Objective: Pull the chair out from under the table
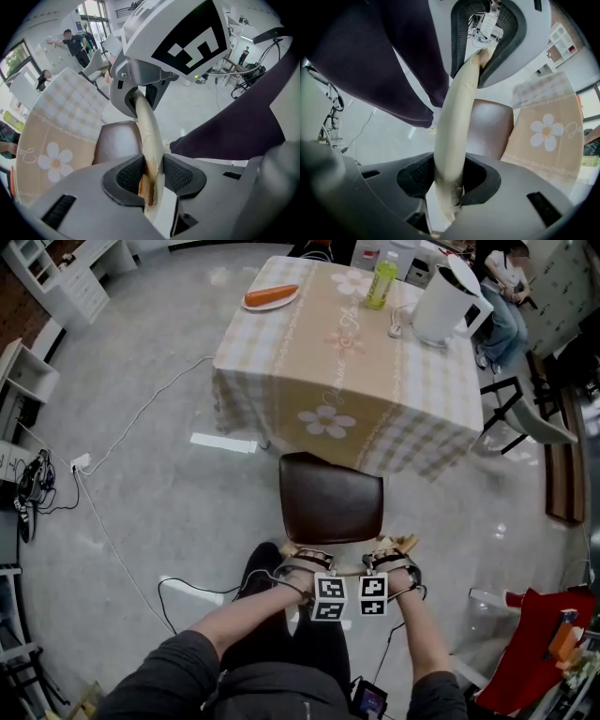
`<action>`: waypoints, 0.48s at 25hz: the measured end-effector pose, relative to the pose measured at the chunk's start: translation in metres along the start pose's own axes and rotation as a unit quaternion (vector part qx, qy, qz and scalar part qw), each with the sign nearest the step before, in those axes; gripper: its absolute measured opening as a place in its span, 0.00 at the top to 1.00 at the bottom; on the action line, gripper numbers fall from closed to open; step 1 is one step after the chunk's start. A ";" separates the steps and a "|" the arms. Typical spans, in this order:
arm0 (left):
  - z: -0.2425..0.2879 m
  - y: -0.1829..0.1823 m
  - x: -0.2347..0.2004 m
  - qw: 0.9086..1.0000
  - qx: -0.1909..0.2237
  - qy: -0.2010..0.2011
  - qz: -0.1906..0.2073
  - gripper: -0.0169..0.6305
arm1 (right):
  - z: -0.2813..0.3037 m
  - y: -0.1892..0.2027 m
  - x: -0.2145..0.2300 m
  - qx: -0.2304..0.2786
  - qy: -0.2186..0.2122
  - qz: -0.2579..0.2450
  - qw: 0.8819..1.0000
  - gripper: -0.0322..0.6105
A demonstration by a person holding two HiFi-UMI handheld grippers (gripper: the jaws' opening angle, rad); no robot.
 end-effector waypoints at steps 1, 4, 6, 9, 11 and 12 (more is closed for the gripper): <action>0.000 -0.001 0.003 1.000 0.002 0.003 -0.002 0.76 | 0.000 0.000 -0.003 0.000 -0.001 -0.001 1.000 0.74; -0.001 -0.004 0.009 1.000 0.004 0.012 -0.004 0.76 | 0.002 -0.001 -0.009 -0.001 -0.002 -0.002 1.000 0.74; -0.001 -0.005 0.012 1.000 0.005 0.017 -0.004 0.76 | 0.001 -0.002 -0.012 0.000 -0.003 -0.001 1.000 0.74; -0.002 -0.005 0.016 1.000 0.006 0.023 -0.002 0.76 | 0.001 -0.004 -0.015 0.003 -0.004 0.001 1.000 0.74; -0.003 -0.004 0.017 1.000 0.006 0.025 0.000 0.76 | 0.000 -0.006 -0.017 0.004 -0.004 0.003 1.000 0.74; -0.004 -0.004 0.018 1.000 0.005 0.026 0.001 0.76 | 0.001 -0.007 -0.018 0.004 -0.005 0.004 1.000 0.74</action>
Point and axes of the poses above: the fingertips, and each gripper's own axes: z forward along the fingers, x to its right, y out of its underside, the point moved 1 cm from there along -z, backward along the fingers, and after that the axes turned 7 degrees about -y, right-handed, at the moved point
